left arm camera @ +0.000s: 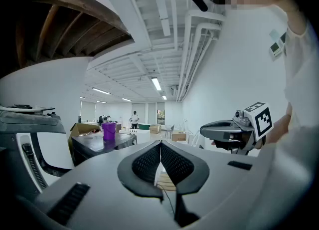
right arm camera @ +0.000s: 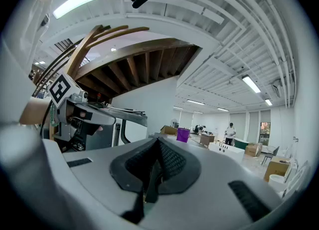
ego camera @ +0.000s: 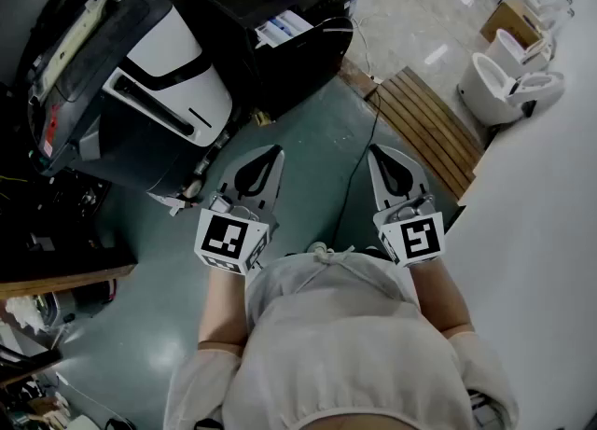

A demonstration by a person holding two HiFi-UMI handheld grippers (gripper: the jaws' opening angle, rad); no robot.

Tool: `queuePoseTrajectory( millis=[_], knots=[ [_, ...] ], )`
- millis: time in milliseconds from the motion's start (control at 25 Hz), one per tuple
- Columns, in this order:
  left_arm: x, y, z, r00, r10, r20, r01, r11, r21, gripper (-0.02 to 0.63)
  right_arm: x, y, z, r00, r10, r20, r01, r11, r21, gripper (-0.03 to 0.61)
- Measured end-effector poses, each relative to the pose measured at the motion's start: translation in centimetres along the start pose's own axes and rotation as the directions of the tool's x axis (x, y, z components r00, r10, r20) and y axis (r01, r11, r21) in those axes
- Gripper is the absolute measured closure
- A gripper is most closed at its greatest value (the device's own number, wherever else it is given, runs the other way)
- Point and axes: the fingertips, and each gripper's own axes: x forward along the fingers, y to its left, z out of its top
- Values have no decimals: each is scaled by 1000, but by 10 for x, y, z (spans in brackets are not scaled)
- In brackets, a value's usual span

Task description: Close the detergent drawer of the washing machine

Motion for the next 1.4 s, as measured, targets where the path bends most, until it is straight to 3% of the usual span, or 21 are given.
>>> queuePoseTrajectory(
  millis=[640,920,1160,1400],
  knots=[
    [26,19,-3,1000,15,-1,-15,1000,-14,595,27,-24,-7,999,-33,-10,33,998,56,577],
    [47,28,-18,998,50,-30,-52,997,-58,595,45,-45,-22,999,0,-42,3,998,70,574],
    [82,42,-22,984,167,-56,-171,983,-62,595,82,-81,-27,996,91,-2,-91,995,43,574],
    [147,50,-16,953,294,-70,-299,952,-64,595,132,-145,-43,974,226,4,-226,974,28,574]
  ],
)
